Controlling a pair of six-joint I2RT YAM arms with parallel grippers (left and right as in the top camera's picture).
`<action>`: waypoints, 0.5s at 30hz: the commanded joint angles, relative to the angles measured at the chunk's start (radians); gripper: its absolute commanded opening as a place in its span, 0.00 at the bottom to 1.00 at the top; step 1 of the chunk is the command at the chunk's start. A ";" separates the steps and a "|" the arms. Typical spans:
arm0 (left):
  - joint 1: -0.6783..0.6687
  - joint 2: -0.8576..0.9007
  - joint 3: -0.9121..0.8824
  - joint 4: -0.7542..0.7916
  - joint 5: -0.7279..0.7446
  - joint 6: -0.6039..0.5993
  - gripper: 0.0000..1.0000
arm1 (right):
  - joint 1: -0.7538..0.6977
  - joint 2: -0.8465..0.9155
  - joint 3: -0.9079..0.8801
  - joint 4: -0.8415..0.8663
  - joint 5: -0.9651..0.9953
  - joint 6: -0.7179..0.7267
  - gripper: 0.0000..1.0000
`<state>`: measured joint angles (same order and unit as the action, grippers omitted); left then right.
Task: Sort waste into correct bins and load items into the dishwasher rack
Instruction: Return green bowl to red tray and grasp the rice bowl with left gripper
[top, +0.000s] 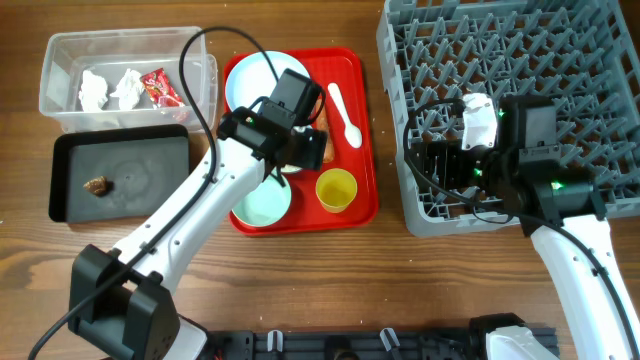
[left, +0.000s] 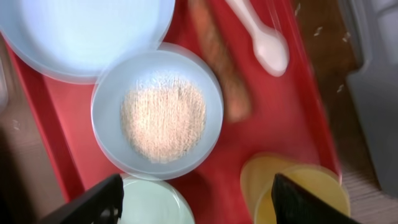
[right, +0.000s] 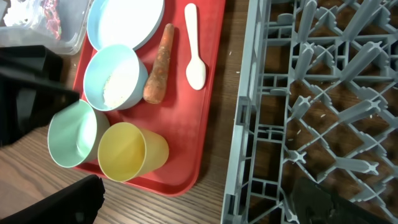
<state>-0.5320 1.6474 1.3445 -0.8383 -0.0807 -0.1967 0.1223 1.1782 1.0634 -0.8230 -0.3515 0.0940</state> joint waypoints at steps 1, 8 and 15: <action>0.020 0.026 0.013 0.085 -0.033 0.160 0.73 | -0.004 0.003 0.023 0.001 -0.006 0.011 1.00; 0.011 0.202 0.013 0.121 0.008 0.220 0.68 | -0.004 0.003 0.023 -0.005 -0.006 0.013 1.00; 0.003 0.272 0.013 0.104 0.024 0.219 0.48 | -0.004 0.003 0.023 -0.005 -0.005 0.013 1.00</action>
<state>-0.5247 1.8904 1.3468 -0.7258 -0.0776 0.0093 0.1223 1.1782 1.0634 -0.8272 -0.3511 0.0940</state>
